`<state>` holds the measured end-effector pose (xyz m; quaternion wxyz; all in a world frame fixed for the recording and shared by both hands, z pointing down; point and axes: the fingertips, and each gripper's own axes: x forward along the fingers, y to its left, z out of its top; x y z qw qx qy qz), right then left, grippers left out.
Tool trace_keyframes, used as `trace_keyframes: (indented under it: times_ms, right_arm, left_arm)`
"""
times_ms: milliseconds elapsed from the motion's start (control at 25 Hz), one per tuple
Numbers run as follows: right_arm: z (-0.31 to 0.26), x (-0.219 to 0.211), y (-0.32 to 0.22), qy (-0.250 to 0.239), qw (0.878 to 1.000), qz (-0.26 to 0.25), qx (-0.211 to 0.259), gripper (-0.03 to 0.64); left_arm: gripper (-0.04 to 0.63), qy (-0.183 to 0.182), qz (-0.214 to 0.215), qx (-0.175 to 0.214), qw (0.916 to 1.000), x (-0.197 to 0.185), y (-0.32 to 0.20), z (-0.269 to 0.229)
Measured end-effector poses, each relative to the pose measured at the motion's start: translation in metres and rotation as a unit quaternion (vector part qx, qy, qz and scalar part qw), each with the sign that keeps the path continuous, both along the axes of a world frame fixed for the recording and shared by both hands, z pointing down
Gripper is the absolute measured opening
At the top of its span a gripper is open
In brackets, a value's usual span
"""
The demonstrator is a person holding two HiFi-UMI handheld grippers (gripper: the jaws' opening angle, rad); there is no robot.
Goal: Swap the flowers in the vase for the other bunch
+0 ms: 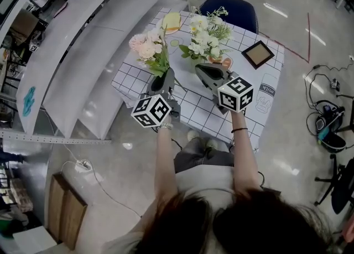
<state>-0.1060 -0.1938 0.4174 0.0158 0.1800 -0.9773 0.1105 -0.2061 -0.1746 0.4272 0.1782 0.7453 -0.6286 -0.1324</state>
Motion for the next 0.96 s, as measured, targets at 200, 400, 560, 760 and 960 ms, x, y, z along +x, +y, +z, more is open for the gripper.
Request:
trace_keyframes:
  times_ms: [200,400,560,760,960]
  right_arm:
    - [-0.006,0.003,0.003,-0.008,1.000,-0.001,0.007,0.009]
    - [-0.011,0.005,0.004,-0.015,1.000,0.001,0.013,0.009]
    - [-0.015,0.004,0.005,-0.018,1.000,0.000,0.017,0.009]
    - [-0.016,0.005,0.005,-0.022,1.000,0.004,0.017,0.009]
    - [-0.015,0.004,0.006,-0.023,1.000,0.004,0.016,0.009]
  left_arm:
    - [0.080,-0.005,0.000,0.014,0.9999,0.003,0.003,-0.009]
    - [0.080,-0.020,0.006,0.018,0.9996,0.007,0.006,-0.011]
    - [0.078,-0.027,0.006,0.017,0.9995,0.006,0.007,-0.011]
    - [0.080,-0.025,0.006,0.019,0.9995,0.006,0.008,-0.012]
    - [0.078,-0.025,0.004,0.018,0.9995,0.004,0.011,-0.011]
